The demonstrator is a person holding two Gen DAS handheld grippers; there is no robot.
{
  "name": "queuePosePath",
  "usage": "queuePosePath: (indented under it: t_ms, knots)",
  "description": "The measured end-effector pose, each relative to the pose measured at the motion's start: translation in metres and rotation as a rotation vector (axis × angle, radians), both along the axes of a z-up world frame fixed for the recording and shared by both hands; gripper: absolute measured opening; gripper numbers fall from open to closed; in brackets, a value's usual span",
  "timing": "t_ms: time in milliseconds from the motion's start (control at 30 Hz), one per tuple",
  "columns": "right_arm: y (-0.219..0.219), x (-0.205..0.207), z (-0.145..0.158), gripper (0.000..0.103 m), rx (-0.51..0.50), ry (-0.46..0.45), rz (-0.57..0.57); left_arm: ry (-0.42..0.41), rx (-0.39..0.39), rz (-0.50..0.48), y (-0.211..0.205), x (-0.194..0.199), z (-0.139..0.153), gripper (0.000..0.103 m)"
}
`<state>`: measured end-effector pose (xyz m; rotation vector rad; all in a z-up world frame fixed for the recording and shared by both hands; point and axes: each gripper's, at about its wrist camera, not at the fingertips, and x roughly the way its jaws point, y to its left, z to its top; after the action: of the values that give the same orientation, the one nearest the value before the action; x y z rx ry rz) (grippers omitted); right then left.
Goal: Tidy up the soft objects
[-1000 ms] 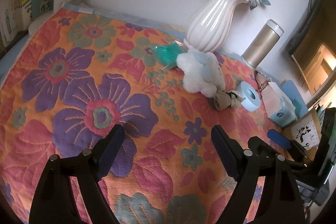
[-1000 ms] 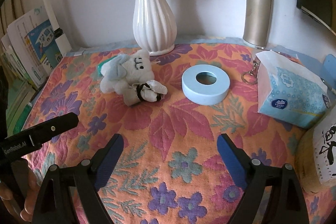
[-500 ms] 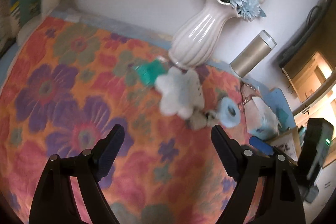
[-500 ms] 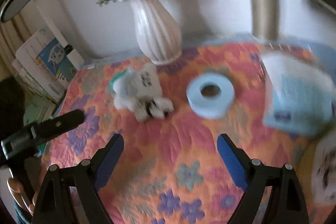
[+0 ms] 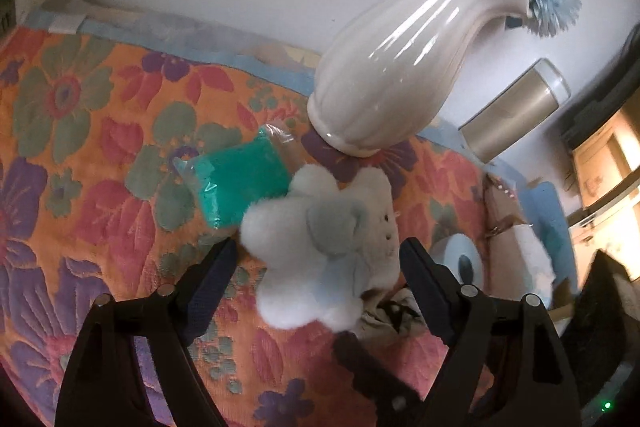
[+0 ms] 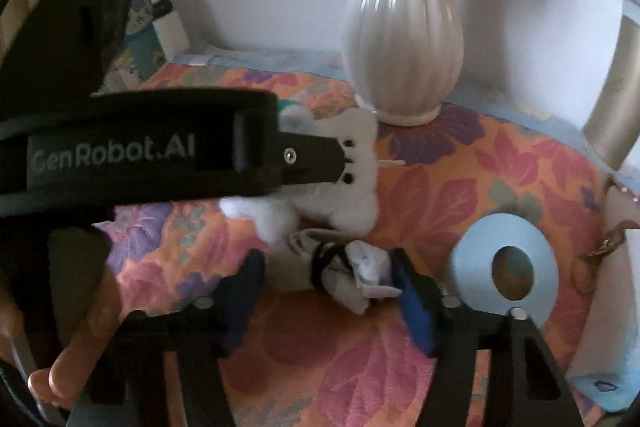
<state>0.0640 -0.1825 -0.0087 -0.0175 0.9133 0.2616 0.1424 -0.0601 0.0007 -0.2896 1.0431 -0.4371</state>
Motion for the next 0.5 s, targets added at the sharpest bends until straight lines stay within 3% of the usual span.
queuePosePath:
  t_ms: [33, 67, 133, 300, 500]
  knots:
    - [0.001, -0.001, 0.001, 0.054, -0.002, -0.004, -0.001, -0.007, 0.023, -0.005, -0.004, 0.0, 0.001, 0.057]
    - [0.0, -0.002, 0.001, 0.051, 0.0, -0.008, 0.002, -0.01, 0.033, -0.02, -0.007, -0.001, 0.001, 0.049]
    - [0.0, -0.008, 0.002, 0.05, 0.001, -0.013, 0.002, -0.006, 0.016, -0.028, -0.006, -0.007, 0.002, 0.042]
    - [0.0, -0.05, 0.007, 0.05, 0.046, 0.012, 0.009, -0.013, 0.006, -0.023, 0.016, -0.039, 0.011, 0.038]
    - [-0.012, -0.115, 0.012, 0.051, 0.09, 0.007, -0.072, -0.029, 0.029, 0.048, 0.064, -0.106, 0.009, 0.039]
